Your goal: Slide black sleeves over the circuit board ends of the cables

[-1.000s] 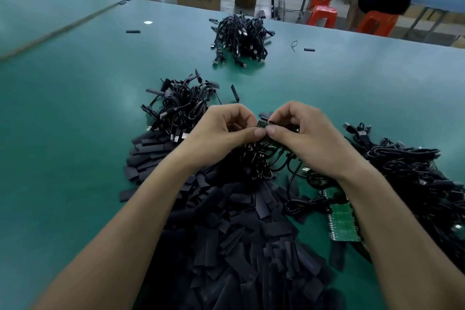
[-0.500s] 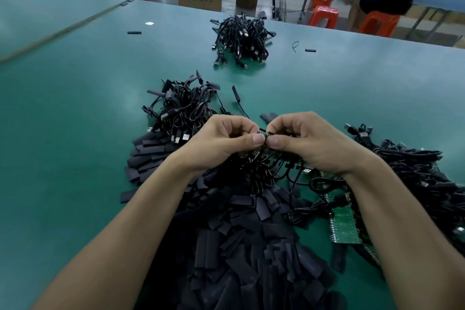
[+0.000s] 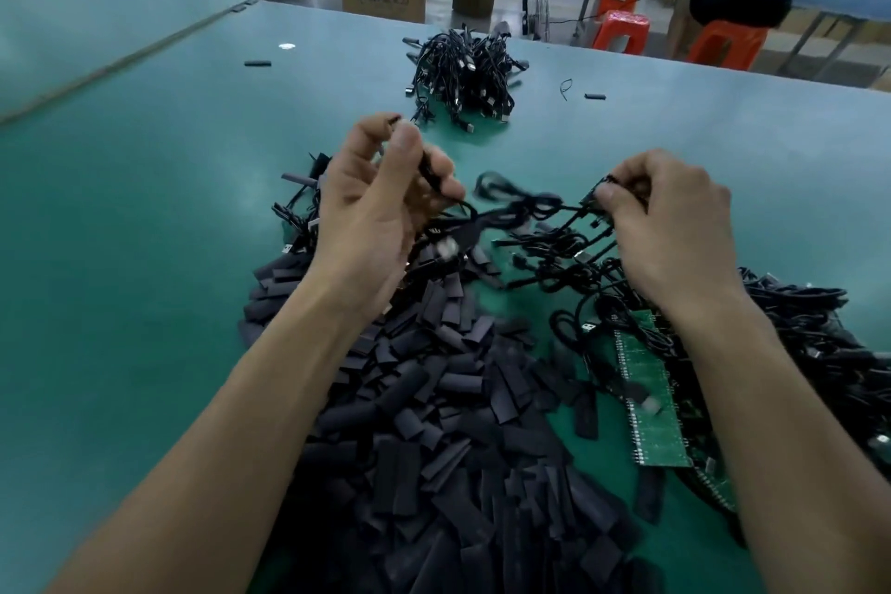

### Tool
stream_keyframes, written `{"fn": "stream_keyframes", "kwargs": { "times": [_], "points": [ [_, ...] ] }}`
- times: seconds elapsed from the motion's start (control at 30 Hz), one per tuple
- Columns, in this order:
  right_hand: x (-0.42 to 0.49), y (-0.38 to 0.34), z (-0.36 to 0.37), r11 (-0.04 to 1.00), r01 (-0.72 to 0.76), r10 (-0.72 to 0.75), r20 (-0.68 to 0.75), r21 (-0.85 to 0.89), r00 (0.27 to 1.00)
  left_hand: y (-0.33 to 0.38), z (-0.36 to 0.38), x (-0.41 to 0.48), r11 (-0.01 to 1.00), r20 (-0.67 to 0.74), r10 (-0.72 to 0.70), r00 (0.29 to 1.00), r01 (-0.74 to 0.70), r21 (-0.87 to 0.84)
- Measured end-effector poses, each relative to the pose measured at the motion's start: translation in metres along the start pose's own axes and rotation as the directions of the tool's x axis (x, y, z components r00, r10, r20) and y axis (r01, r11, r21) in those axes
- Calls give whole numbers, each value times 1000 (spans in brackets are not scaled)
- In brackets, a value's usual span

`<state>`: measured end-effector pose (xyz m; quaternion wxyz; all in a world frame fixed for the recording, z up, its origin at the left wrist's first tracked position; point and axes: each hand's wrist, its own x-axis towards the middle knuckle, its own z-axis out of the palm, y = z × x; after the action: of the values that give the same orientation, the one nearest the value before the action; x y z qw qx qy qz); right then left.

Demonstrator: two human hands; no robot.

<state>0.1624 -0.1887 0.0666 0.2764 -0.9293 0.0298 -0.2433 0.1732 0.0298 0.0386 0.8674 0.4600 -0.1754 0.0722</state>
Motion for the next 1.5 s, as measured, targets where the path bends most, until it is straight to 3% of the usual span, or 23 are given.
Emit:
{"fn": "stream_keyframes", "kwargs": {
  "times": [0.13, 0.23, 0.4, 0.53, 0.6, 0.73, 0.8, 0.9, 1.03, 1.17, 1.33, 1.5],
  "points": [
    [-2, 3, -4, 985, -100, 82, -122, -143, 989, 16, -6, 7, 991, -200, 135, 971, -129, 40],
    [-8, 6, -6, 977, -118, 94, -136, -180, 986, 24, -17, 9, 986, -321, 151, 935, -117, 122],
    [-14, -6, -14, 962, -90, 144, 199, -256, 969, 19, -12, 6, 923, -288, 212, 934, -94, 373],
    [-16, -24, -19, 930, 22, 200, 557, -366, 806, 12, -13, 4, 891, -233, 132, 963, -12, 455],
    [-23, -33, -14, 902, 138, 170, 630, -408, 758, 8, -15, 4, 868, -202, 104, 974, 10, 497],
    [-34, -44, 3, 912, 318, -40, 716, -259, 697, 5, -17, 2, 832, -121, 70, 990, 9, 554],
    [-37, -43, 12, 884, 380, -35, 773, -272, 634, 4, -17, 2, 813, -69, 62, 996, -11, 582],
    [-43, -39, 21, 854, 395, 43, 802, -339, 596, 2, -14, 0, 786, -2, 46, 999, -34, 618],
    [-46, -32, 26, 887, 335, 52, 788, -319, 613, -1, -12, -1, 728, 68, 34, 997, -72, 681],
    [-43, -25, 27, 955, 244, -39, 743, -169, 668, -4, -13, 1, 646, 62, -68, 996, -3, 763],
    [-42, -27, 27, 961, 58, -189, 491, 269, 851, -2, -13, 0, 583, 130, -289, 948, 66, 810],
    [-41, -23, 37, 922, 49, -172, 293, 385, 941, 2, -14, -3, 642, 169, -368, 914, 119, 757]
  ]
}}
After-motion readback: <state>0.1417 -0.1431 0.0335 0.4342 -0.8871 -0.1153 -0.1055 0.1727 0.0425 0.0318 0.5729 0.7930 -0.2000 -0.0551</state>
